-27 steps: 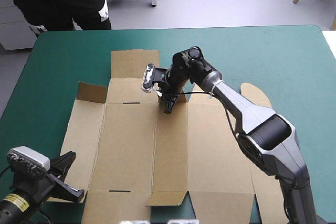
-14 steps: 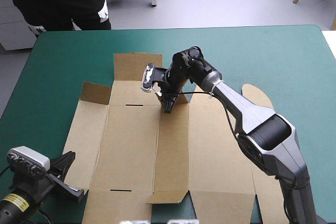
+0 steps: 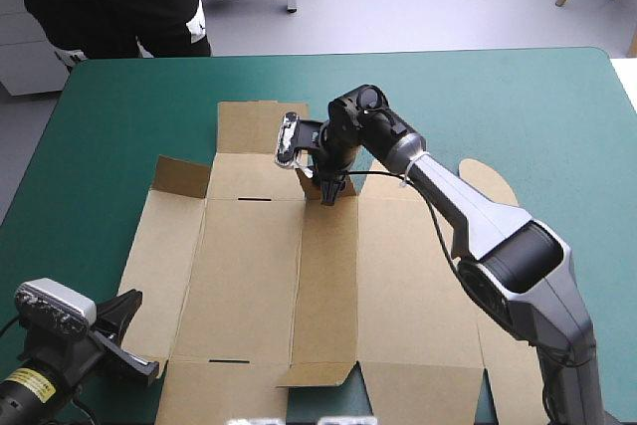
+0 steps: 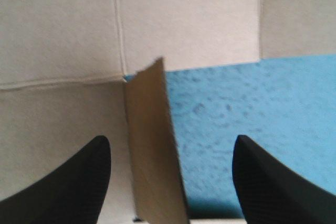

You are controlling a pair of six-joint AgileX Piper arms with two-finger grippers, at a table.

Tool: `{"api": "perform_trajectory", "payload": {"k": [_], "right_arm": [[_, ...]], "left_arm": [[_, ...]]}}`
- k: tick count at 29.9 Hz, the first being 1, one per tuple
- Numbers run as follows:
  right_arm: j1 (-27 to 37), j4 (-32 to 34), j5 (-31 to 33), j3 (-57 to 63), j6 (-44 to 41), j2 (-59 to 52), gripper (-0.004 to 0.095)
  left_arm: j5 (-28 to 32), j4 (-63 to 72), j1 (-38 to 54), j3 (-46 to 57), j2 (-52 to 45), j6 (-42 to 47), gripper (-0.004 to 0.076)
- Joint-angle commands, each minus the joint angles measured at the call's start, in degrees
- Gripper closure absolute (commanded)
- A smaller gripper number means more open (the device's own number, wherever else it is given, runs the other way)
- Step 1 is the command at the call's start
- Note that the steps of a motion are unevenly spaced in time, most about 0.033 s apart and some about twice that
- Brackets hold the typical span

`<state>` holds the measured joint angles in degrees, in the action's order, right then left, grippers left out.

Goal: Fold the box

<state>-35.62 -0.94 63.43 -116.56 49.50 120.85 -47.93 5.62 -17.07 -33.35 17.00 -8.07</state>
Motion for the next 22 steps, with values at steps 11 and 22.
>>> {"api": "perform_trajectory", "payload": {"k": [11, 22], "right_arm": [[9.88, 17.01, 2.16, -1.76, -21.68, -17.95, 0.043], [27.05, 16.9, 3.86, 7.05, -26.15, -32.5, 0.0627]], "left_arm": [[1.27, -0.53, -0.31, -1.92, 0.54, 0.33, 0.0734], [1.27, -0.53, -0.31, -1.92, 0.54, 0.33, 0.0734]]}}
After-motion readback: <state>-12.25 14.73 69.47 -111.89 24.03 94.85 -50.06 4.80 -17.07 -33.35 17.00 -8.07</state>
